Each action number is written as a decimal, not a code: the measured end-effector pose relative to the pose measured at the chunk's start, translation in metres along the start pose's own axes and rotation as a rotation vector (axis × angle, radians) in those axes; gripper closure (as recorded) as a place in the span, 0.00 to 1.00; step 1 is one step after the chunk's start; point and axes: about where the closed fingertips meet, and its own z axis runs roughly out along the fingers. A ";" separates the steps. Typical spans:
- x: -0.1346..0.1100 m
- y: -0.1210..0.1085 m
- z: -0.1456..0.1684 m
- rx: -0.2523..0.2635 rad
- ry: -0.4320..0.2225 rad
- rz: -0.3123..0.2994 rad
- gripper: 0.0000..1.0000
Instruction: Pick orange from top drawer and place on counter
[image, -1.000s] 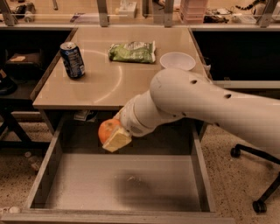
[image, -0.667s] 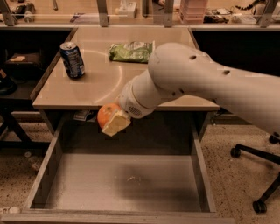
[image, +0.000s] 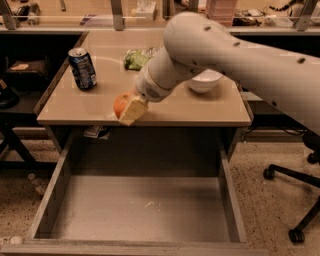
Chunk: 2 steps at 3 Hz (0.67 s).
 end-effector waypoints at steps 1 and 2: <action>0.000 -0.039 0.008 -0.001 0.001 -0.003 1.00; 0.006 -0.072 0.018 -0.007 0.002 0.000 1.00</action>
Offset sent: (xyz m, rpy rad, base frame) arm 0.1154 -0.0211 -0.0069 0.0021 0.0087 -0.0012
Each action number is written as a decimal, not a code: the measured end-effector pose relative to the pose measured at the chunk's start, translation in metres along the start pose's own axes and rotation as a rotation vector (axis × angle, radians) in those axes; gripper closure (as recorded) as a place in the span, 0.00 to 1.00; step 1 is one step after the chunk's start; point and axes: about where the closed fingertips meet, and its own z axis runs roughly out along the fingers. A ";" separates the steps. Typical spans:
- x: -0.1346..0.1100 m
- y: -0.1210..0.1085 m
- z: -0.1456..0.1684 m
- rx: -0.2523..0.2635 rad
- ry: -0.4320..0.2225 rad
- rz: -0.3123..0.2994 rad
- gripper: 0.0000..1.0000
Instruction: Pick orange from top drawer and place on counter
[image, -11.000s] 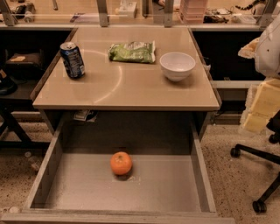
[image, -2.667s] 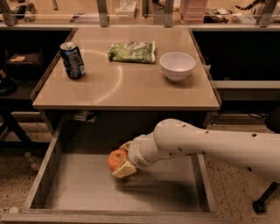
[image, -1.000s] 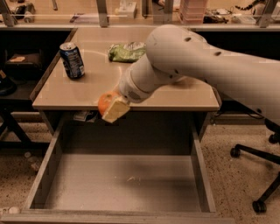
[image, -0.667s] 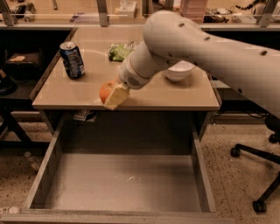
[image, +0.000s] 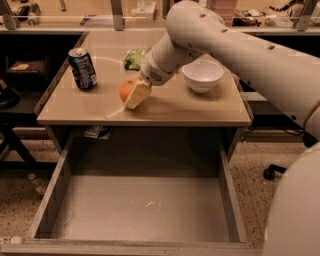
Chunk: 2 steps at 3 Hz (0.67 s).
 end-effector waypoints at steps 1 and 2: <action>0.004 -0.021 0.015 -0.019 -0.002 0.006 1.00; 0.005 -0.024 0.017 -0.023 -0.003 0.010 1.00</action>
Offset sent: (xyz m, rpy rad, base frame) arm 0.0521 -0.0047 -0.0306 0.0252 0.0520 -0.0001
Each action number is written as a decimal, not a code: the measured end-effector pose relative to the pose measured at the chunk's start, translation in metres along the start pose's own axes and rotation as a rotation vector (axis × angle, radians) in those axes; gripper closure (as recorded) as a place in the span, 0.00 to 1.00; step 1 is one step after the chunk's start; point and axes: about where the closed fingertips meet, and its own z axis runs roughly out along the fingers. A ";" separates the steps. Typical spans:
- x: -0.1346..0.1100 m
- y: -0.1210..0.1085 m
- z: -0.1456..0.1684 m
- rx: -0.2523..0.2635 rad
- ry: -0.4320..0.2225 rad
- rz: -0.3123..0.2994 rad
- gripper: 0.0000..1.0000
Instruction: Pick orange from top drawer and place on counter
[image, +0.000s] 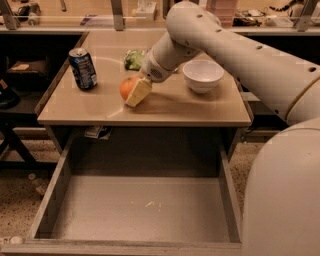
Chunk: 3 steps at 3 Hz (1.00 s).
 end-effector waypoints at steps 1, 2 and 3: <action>0.000 0.000 0.000 0.000 0.000 0.000 0.83; 0.000 0.000 0.000 0.000 0.000 0.000 0.60; 0.000 0.000 0.000 0.000 0.000 0.000 0.37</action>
Offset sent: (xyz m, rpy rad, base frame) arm 0.0000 0.0000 0.0000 0.0000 0.0001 0.0001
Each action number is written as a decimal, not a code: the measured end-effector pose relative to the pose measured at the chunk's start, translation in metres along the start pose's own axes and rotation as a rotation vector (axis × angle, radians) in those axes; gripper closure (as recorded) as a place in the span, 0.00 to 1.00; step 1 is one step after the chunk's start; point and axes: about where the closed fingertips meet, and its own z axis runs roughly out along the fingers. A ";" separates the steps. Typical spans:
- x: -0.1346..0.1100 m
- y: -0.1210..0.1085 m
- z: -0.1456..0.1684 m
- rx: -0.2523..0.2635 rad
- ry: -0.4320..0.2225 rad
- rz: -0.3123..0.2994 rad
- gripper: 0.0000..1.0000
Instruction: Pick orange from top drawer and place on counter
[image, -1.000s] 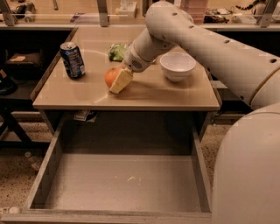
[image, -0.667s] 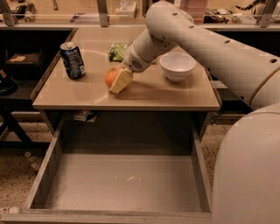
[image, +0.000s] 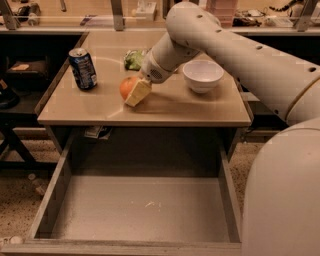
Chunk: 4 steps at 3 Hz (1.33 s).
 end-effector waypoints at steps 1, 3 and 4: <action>0.000 0.000 0.000 0.000 0.000 0.000 0.13; 0.000 0.000 0.000 0.000 0.000 0.000 0.00; -0.002 0.003 0.001 -0.006 -0.023 -0.014 0.00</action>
Offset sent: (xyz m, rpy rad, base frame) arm 0.0000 0.0000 0.0000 0.0000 0.0001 0.0001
